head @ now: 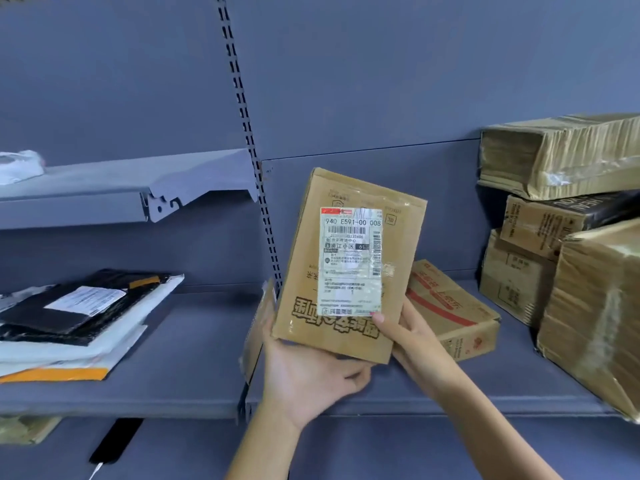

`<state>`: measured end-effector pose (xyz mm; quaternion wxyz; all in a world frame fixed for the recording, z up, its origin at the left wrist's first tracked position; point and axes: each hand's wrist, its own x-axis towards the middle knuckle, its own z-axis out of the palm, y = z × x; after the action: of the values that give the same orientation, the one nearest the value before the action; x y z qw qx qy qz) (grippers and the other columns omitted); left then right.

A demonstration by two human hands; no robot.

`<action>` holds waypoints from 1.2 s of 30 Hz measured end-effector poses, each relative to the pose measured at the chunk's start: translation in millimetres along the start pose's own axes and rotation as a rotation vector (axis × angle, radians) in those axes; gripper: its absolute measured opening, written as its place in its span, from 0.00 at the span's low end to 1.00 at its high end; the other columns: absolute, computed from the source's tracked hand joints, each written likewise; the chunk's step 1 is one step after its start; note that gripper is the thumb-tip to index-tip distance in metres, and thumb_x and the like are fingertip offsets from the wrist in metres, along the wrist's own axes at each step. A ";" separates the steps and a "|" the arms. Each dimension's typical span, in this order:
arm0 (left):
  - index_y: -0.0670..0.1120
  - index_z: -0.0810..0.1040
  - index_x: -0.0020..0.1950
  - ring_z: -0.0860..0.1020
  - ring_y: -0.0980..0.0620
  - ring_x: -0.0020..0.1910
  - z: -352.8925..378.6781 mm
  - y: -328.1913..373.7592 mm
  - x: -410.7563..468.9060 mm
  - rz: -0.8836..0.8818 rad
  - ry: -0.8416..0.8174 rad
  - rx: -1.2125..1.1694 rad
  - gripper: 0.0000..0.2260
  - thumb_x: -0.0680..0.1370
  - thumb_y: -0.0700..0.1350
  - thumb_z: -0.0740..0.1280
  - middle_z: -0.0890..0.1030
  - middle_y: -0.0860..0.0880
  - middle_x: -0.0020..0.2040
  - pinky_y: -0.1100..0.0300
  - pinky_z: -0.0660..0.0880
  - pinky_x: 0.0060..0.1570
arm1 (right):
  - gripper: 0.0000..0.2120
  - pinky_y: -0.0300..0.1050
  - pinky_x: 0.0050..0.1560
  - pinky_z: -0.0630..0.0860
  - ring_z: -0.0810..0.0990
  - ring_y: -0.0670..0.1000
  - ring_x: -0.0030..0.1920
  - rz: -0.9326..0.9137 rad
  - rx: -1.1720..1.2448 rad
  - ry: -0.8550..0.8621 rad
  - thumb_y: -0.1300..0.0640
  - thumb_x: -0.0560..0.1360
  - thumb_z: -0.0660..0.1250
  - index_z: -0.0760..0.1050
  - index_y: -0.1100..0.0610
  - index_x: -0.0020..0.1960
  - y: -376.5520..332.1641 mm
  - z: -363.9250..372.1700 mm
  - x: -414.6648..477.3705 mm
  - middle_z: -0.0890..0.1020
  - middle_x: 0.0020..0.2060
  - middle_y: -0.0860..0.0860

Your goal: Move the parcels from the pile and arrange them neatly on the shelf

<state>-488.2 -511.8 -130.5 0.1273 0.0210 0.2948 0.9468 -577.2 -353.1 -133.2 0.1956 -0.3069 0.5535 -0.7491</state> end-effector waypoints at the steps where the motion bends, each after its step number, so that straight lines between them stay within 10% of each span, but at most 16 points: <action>1: 0.49 0.72 0.70 0.70 0.35 0.67 -2.4 -4.6 1.9 0.020 0.041 0.039 0.38 0.69 0.73 0.58 0.72 0.43 0.70 0.46 0.64 0.63 | 0.31 0.58 0.67 0.71 0.77 0.53 0.65 -0.010 0.022 0.017 0.47 0.70 0.72 0.67 0.52 0.71 -0.4 -2.3 -0.5 0.79 0.64 0.51; 9: 0.47 0.70 0.69 0.80 0.50 0.58 -17.1 8.5 0.8 0.371 0.490 0.790 0.31 0.70 0.59 0.70 0.83 0.50 0.58 0.46 0.71 0.64 | 0.23 0.48 0.61 0.76 0.79 0.50 0.62 -0.037 -0.106 0.135 0.45 0.73 0.71 0.73 0.47 0.67 -5.9 -35.8 -11.0 0.81 0.61 0.48; 13: 0.51 0.81 0.57 0.82 0.49 0.55 -13.0 7.4 15.3 0.429 0.435 0.852 0.15 0.72 0.54 0.69 0.84 0.48 0.53 0.54 0.75 0.55 | 0.23 0.48 0.59 0.78 0.80 0.49 0.61 -0.013 -0.137 0.176 0.41 0.69 0.70 0.76 0.41 0.63 -3.8 -43.0 -29.0 0.82 0.60 0.47; 23: 0.45 0.79 0.58 0.82 0.48 0.54 1.3 -42.3 44.8 0.323 0.291 0.835 0.18 0.73 0.54 0.70 0.84 0.46 0.53 0.53 0.74 0.54 | 0.22 0.40 0.47 0.79 0.82 0.53 0.58 0.001 -0.090 0.380 0.44 0.72 0.69 0.77 0.50 0.63 -6.8 -71.5 -86.2 0.83 0.58 0.53; 27: 0.42 0.79 0.59 0.81 0.54 0.38 21.4 -73.0 57.7 0.284 0.238 0.779 0.20 0.76 0.56 0.63 0.84 0.51 0.40 0.63 0.76 0.41 | 0.20 0.43 0.51 0.79 0.81 0.55 0.60 -0.018 -0.044 0.464 0.48 0.74 0.66 0.77 0.52 0.63 -17.8 -93.1 -130.5 0.82 0.59 0.54; 32: 0.41 0.78 0.53 0.81 0.50 0.36 54.1 -128.2 80.9 0.340 0.347 0.712 0.09 0.81 0.41 0.59 0.82 0.44 0.43 0.55 0.76 0.42 | 0.23 0.49 0.54 0.80 0.80 0.56 0.60 -0.046 -0.069 0.560 0.44 0.72 0.70 0.76 0.49 0.65 -42.4 -125.8 -211.9 0.82 0.60 0.54; 36: 0.43 0.79 0.50 0.78 0.57 0.33 91.9 -199.6 87.2 0.335 0.309 0.696 0.09 0.80 0.38 0.59 0.82 0.49 0.39 0.67 0.74 0.32 | 0.23 0.49 0.51 0.80 0.82 0.56 0.57 -0.039 -0.100 0.622 0.44 0.69 0.70 0.77 0.48 0.62 -59.3 -149.7 -283.6 0.83 0.58 0.55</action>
<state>-516.3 -280.5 -170.3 -0.0891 -0.0318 0.6055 0.7902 -467.3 -49.0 -175.7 -0.0128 -0.0826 0.6169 -0.7826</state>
